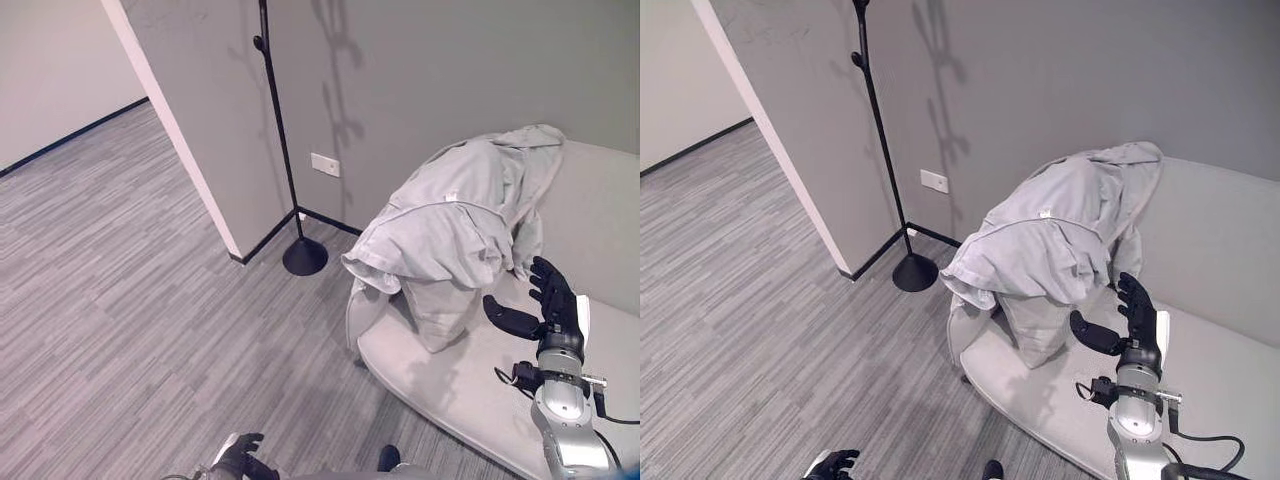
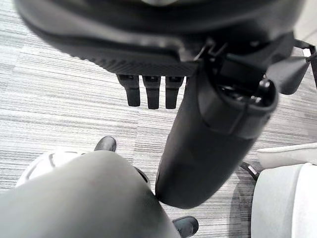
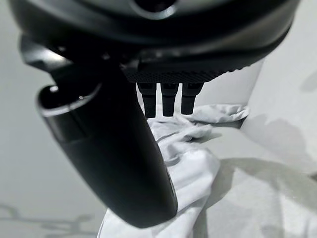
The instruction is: Hang the clothes on the sofa on the clothes rack.
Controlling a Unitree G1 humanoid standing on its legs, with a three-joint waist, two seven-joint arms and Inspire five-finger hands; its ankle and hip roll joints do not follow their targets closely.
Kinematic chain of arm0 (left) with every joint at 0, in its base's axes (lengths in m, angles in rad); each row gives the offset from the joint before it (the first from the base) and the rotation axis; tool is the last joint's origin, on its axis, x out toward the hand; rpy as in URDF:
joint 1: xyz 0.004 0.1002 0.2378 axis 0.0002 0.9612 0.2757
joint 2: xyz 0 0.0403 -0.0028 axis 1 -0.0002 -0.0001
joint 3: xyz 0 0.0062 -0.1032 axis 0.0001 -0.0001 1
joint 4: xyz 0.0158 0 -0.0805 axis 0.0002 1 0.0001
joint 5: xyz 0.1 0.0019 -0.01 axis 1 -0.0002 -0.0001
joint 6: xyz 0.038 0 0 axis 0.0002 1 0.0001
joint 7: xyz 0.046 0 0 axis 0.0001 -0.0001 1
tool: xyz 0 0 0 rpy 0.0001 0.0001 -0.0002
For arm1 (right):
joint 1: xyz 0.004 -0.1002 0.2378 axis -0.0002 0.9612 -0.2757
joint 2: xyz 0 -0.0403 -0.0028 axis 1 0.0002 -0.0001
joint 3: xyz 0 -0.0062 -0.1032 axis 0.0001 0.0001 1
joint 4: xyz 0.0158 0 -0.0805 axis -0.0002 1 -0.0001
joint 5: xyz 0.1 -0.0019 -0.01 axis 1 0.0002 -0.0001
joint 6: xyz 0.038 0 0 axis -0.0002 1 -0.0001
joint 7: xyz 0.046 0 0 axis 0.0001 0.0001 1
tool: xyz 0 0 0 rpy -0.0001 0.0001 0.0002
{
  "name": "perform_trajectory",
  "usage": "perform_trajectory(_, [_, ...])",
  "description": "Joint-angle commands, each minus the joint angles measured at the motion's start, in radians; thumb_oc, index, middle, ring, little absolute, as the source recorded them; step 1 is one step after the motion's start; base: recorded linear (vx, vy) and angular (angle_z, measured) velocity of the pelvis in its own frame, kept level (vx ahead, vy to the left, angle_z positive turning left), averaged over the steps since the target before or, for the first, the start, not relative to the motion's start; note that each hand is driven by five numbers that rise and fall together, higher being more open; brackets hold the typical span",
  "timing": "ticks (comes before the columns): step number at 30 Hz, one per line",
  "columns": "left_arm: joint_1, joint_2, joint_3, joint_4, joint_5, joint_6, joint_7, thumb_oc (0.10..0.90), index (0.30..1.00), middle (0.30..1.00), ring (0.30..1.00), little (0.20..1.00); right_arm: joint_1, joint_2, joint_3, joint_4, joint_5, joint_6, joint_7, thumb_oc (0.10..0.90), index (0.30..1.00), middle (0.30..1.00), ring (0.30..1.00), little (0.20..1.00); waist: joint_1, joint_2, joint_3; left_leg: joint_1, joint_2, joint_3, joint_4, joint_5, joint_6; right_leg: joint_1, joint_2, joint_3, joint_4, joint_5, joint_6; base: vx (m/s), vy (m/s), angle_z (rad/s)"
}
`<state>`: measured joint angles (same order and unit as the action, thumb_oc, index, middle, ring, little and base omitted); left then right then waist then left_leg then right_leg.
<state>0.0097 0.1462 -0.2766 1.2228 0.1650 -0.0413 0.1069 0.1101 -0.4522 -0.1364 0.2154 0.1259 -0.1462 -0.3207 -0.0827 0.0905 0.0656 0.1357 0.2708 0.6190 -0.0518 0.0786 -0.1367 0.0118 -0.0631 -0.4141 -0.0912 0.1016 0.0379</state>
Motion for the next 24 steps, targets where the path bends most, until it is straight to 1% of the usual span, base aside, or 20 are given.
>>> perform_trajectory(1, [0.021,0.032,-0.024,0.024,0.035,-0.003,0.007,0.8,0.9,0.9,0.9,0.9,-0.13,-0.069,-0.048,-0.015,0.002,-0.108,-0.044,0.8,0.9,0.9,0.9,0.9,0.014,-0.051,0.022,0.03,0.082,-0.036,0.004,0.106,-0.082,0.094,-0.029,0.026,0.01,-0.112,0.064,0.02,-0.006,0.11])
perform_trajectory(4, [0.022,0.035,-0.031,0.022,0.034,-0.005,0.005,0.8,0.9,0.9,0.9,0.9,-0.168,-0.092,-0.039,0.031,0.005,-0.107,-0.053,0.8,0.9,0.9,0.9,0.9,0.024,-0.051,0.02,0.029,0.081,-0.042,0.002,0.108,-0.083,0.098,-0.03,0.021,0.009,-0.113,0.065,0.01,-0.008,0.08])
perform_trajectory(6, [0.023,0.042,-0.043,0.02,0.03,-0.004,0.001,0.8,0.9,0.9,0.9,0.9,-0.225,-0.131,-0.023,0.11,0.011,-0.099,-0.069,0.8,0.9,0.9,0.9,0.9,0.041,-0.051,0.019,0.025,0.081,-0.049,0.0,0.112,-0.086,0.101,-0.028,0.014,0.008,-0.114,0.064,0.02,-0.017,0.1])
perform_trajectory(7, [0.022,0.041,-0.042,0.02,0.03,-0.004,0.001,0.8,0.9,0.9,0.9,0.9,-0.227,-0.131,-0.023,0.111,0.011,-0.1,-0.069,0.8,0.9,0.9,0.9,0.9,0.04,-0.051,0.019,0.025,0.081,-0.05,0.0,0.112,-0.086,0.101,-0.028,0.014,0.008,-0.114,0.064,0.01,-0.018,0.05])
perform_trajectory(8, [0.024,0.046,-0.05,0.019,0.026,-0.005,0.002,0.8,0.9,0.9,0.9,0.9,-0.254,-0.154,-0.014,0.152,0.002,-0.088,-0.086,0.8,0.9,0.9,0.9,0.9,0.053,-0.053,0.017,0.024,0.082,-0.056,-0.004,0.116,-0.087,0.104,-0.026,0.01,0.007,-0.117,0.064,0.02,-0.016,0.05])
perform_trajectory(10, [0.024,0.051,-0.059,0.02,0.022,-0.003,0.005,0.8,0.9,0.9,0.9,0.9,-0.307,-0.188,0.005,0.228,-0.009,-0.072,-0.107,0.8,0.9,0.9,0.9,0.9,0.065,-0.054,0.018,0.023,0.083,-0.062,-0.011,0.118,-0.087,0.107,-0.026,0.001,0.007,-0.119,0.065,0.02,-0.019,0.08])
perform_trajectory(14, [0.022,0.056,-0.067,0.022,0.016,-0.003,0.01,0.8,0.9,0.9,0.9,0.9,-0.363,-0.22,0.021,0.293,0.01,-0.066,-0.116,0.8,0.9,0.9,0.9,0.9,0.077,-0.054,0.02,0.018,0.083,-0.07,-0.016,0.122,-0.089,0.108,-0.026,-0.009,0.006,-0.118,0.066,0.01,-0.014,0.16])
perform_trajectory(19, [0.02,0.065,-0.074,0.031,0.0,0.002,0.009,0.8,0.9,0.9,0.9,0.9,-0.426,-0.247,0.044,0.359,0.087,-0.068,-0.091,0.8,0.9,0.9,0.9,0.9,0.091,-0.055,0.022,-0.001,0.085,-0.085,-0.018,0.128,-0.093,0.104,-0.029,-0.024,0.004,-0.118,0.068,0.01,-0.014,0.09])
perform_trajectory(24, [0.025,0.073,-0.073,0.034,-0.009,0.002,0.001,0.8,0.9,0.9,0.9,0.9,-0.466,-0.276,0.094,0.404,0.102,-0.053,-0.046,0.8,0.9,0.9,0.9,0.9,0.104,-0.053,0.026,-0.014,0.086,-0.093,-0.02,0.132,-0.096,0.102,-0.028,-0.039,0.004,-0.121,0.069,0.02,-0.017,0.08])
